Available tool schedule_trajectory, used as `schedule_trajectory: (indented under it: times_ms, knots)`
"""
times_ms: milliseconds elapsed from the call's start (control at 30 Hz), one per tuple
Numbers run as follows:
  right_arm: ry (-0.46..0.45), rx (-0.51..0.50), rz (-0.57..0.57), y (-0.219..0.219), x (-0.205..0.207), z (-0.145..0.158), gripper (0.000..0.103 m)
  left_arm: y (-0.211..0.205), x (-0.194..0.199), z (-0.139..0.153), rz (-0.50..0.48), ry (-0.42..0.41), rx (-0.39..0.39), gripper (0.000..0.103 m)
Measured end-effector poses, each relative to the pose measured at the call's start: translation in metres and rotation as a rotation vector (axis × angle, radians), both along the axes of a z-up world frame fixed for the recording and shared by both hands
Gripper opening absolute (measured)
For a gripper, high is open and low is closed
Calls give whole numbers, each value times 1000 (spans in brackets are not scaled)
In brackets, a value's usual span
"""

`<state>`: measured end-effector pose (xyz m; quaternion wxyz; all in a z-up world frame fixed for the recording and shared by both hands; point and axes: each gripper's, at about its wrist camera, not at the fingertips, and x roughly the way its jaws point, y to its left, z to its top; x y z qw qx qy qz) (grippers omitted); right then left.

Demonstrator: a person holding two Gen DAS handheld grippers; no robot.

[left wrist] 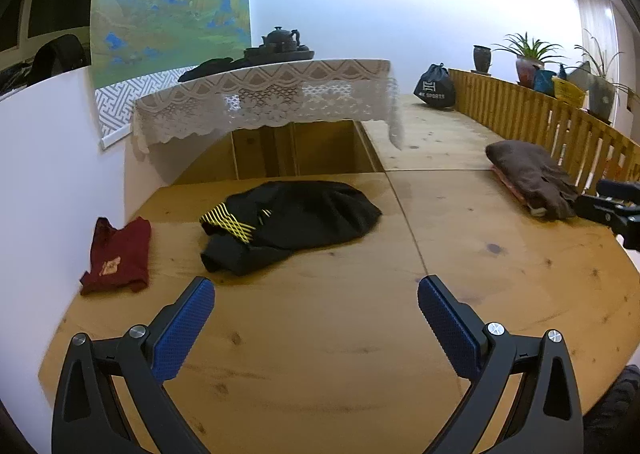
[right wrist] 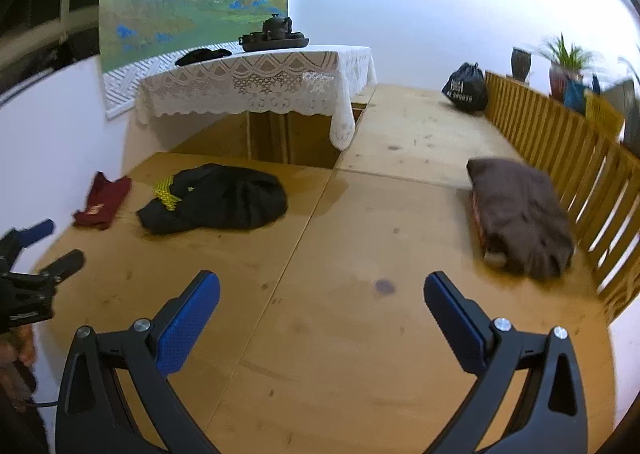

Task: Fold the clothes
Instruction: 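Move both tools toward the black striped garment and lower onto it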

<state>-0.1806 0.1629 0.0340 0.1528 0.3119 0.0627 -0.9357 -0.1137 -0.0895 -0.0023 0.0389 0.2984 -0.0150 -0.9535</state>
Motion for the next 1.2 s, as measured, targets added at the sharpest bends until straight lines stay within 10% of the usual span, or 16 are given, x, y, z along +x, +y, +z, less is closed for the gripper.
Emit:
schedule_trajectory:
  times_ms: [467, 1200]
  knots:
    - [-121, 61, 13, -64, -133, -36, 103, -70, -87, -11, 54, -76, -24, 102]
    - [-233, 195, 117, -184, -270, -137, 103, -101, -250, -112, 61, -349, -44, 102]
